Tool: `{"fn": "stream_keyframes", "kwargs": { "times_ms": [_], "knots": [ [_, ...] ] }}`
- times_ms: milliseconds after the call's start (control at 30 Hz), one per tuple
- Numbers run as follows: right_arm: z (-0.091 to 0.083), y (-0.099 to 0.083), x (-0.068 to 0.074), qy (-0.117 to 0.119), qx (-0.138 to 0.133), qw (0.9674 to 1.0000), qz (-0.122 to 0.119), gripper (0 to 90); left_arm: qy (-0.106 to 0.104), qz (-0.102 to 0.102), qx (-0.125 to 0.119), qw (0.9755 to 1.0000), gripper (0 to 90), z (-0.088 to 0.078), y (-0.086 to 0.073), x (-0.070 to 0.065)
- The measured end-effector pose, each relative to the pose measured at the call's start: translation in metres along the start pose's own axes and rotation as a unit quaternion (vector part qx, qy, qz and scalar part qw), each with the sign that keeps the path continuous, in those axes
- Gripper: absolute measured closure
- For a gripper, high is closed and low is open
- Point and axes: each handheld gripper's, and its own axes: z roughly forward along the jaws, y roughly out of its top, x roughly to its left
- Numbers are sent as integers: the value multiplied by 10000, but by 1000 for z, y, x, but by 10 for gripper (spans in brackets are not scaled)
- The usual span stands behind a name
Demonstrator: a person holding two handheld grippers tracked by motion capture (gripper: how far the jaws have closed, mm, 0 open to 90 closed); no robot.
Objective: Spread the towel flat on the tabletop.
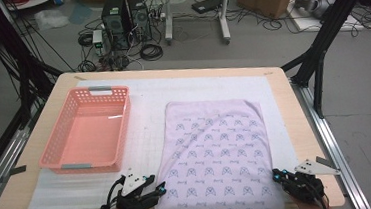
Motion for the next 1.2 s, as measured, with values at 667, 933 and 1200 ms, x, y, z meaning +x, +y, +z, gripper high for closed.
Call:
{"fn": "stream_keyframes", "kwargs": {
  "times_ms": [667,933,1200],
  "knots": [
    [-12,10,-11,-275,-331,9989,-196,477,-277,40,-572,9980,383,12,26,16],
    [-3,29,-11,-166,-744,9964,-379,396,-394,140,-772,9961,336,22,39,25],
    [5,35,-23,-70,-976,9949,-260,287,-396,182,-877,9952,319,30,50,36]
  ]
}}
